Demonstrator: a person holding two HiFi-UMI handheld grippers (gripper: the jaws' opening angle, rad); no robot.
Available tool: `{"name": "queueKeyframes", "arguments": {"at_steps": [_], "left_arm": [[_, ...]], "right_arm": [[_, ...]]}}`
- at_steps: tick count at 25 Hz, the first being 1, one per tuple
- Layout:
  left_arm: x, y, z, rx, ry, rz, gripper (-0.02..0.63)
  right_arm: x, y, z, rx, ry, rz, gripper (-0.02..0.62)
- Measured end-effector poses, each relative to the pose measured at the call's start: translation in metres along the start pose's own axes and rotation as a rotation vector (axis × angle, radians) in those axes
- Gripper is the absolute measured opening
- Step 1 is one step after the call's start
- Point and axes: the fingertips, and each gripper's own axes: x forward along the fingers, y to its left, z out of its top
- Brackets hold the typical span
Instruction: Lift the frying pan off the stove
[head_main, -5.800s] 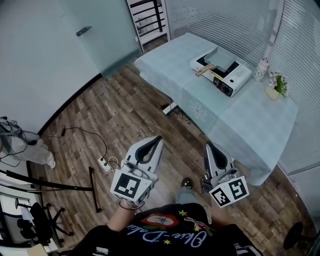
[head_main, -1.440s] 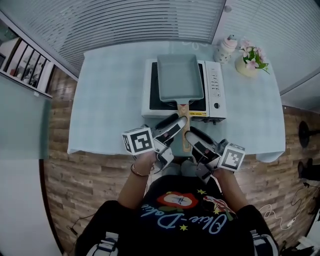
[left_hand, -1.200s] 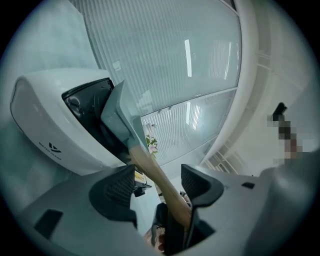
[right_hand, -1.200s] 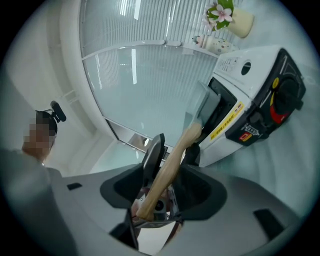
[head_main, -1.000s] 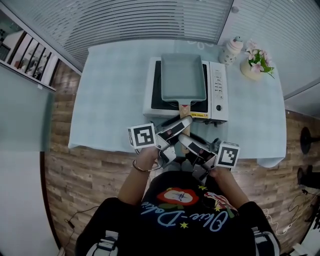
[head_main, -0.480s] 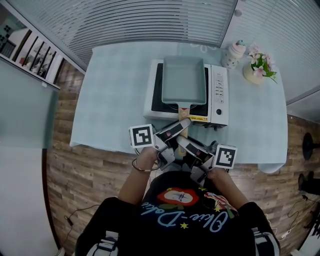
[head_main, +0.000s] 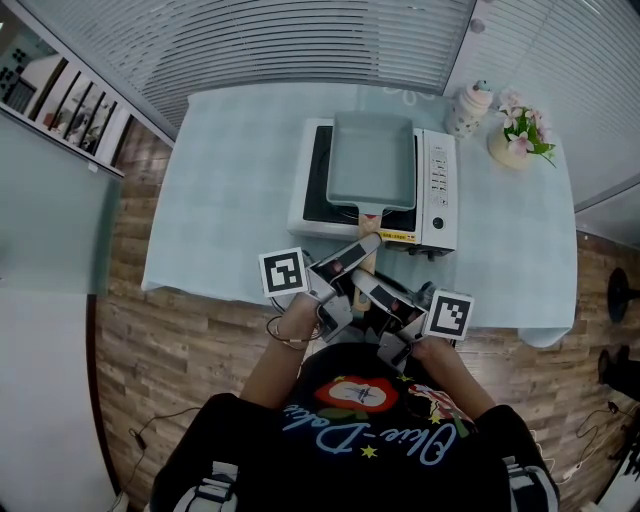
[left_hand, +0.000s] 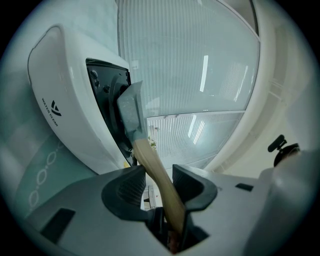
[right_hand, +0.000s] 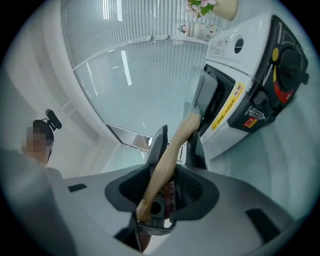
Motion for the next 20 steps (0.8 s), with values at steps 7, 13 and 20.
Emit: {"name": "queueKeyframes", "arguments": {"at_steps": [7, 13, 20], "left_arm": [[0.001, -0.018, -0.003, 0.02, -0.016, -0.013, 0.154], [0.004, -0.034, 0.008, 0.068, -0.03, -0.028, 0.153], [0.002, -0.071, 0.01, 0.146, -0.051, -0.043, 0.155]], "right_arm": [[-0.004, 0.016, 0.002, -0.035, -0.007, 0.02, 0.144], [0.003, 0.03, 0.011, -0.068, -0.006, 0.054, 0.146], [0.004, 0.063, 0.014, -0.108, 0.0, 0.109, 0.149]]}}
